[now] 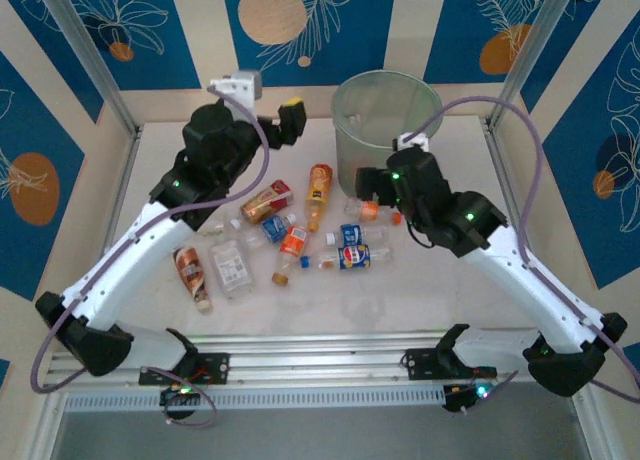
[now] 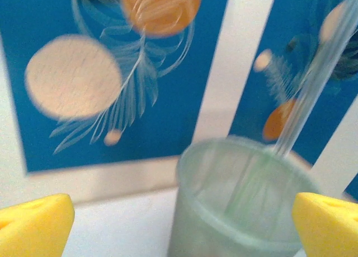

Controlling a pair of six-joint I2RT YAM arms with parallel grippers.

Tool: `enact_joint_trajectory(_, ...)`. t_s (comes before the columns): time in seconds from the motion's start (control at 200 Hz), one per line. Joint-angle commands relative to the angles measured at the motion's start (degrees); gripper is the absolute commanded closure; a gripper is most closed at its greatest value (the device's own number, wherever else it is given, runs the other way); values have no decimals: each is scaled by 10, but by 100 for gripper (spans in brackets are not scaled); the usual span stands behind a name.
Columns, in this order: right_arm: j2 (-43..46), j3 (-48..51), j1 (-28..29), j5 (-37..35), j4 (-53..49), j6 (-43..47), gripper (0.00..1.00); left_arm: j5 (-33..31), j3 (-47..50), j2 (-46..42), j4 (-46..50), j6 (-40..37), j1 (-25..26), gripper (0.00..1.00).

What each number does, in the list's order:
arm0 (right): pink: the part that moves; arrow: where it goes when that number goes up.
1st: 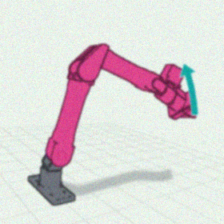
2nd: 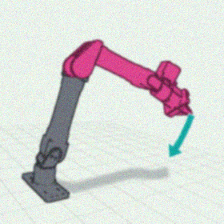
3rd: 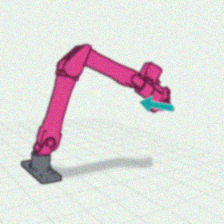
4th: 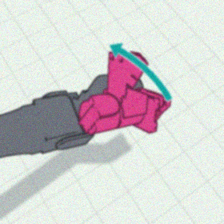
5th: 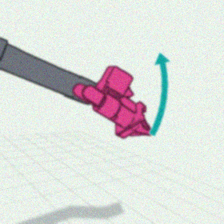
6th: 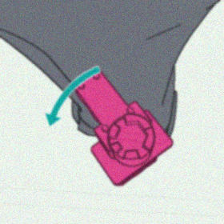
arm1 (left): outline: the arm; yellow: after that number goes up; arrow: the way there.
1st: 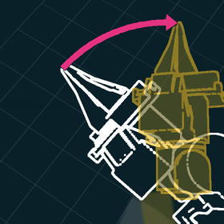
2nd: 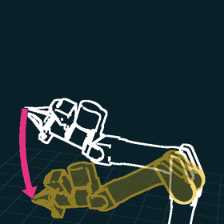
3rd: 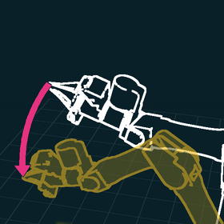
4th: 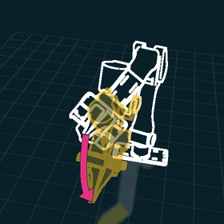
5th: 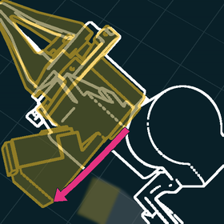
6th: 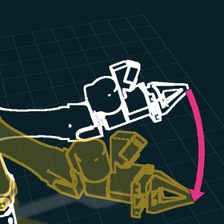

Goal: Put the plastic bottles in the bin

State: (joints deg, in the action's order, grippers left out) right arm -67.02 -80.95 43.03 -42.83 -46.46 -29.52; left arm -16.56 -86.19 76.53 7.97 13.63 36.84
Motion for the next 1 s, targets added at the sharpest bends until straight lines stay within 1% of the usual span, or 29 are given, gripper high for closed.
enact_joint_trajectory(0.0, -24, 5, 32, 19, -63, -78, 3, -51, 68, -39, 87, 39, -26, 1)
enact_joint_trajectory(0.08, -52, 24, 55, 44, -73, -130, 5, -55, 101, -65, 133, 53, -41, 1)
enact_joint_trajectory(0.145, -71, 44, 60, 68, -77, -173, 6, -54, 127, -84, 166, 60, -51, 0)
enact_joint_trajectory(0.215, -82, 74, 52, 92, -76, -220, 9, -53, 160, -101, 195, 72, -58, 1)
enact_joint_trajectory(0.28, -89, 111, 32, 132, -67, -266, 13, -48, 188, -113, 218, 84, -64, 1)
enact_joint_trajectory(0.36, -97, 148, 11, 169, -53, -311, 14, -42, 224, -126, 224, 96, -68, 1)
enact_joint_trajectory(0.405, -101, 163, 4, 183, -46, -331, 12, -38, 242, -134, 220, 102, -68, 0)
enact_joint_trajectory(0.495, -110, 183, -4, 193, -43, -375, 5, -30, 269, -145, 209, 109, -69, 1)
enact_joint_trajectory(0.55, -120, 193, -12, 211, -40, -406, 2, -27, 277, -144, 205, 111, -69, 1)
enact_joint_trajectory(0.595, -127, 201, -20, 228, -30, -428, 0, -22, 281, -142, 203, 109, -69, 1)
enact_joint_trajectory(0.655, -135, 211, -27, 247, -11, -453, 1, -15, 283, -135, 200, 105, -69, 1)
enact_joint_trajectory(0.75, -143, 225, -28, 248, 13, -489, 1, -10, 285, -127, 196, 99, -70, 0)
enact_joint_trajectory(0.825, -152, 227, -28, 237, 8, -515, 1, -6, 288, -125, 189, 95, -70, 1)
enact_joint_trajectory(0.995, -180, 230, -33, 240, 18, -526, 1, 2, 295, -119, 178, 85, -70, 1)
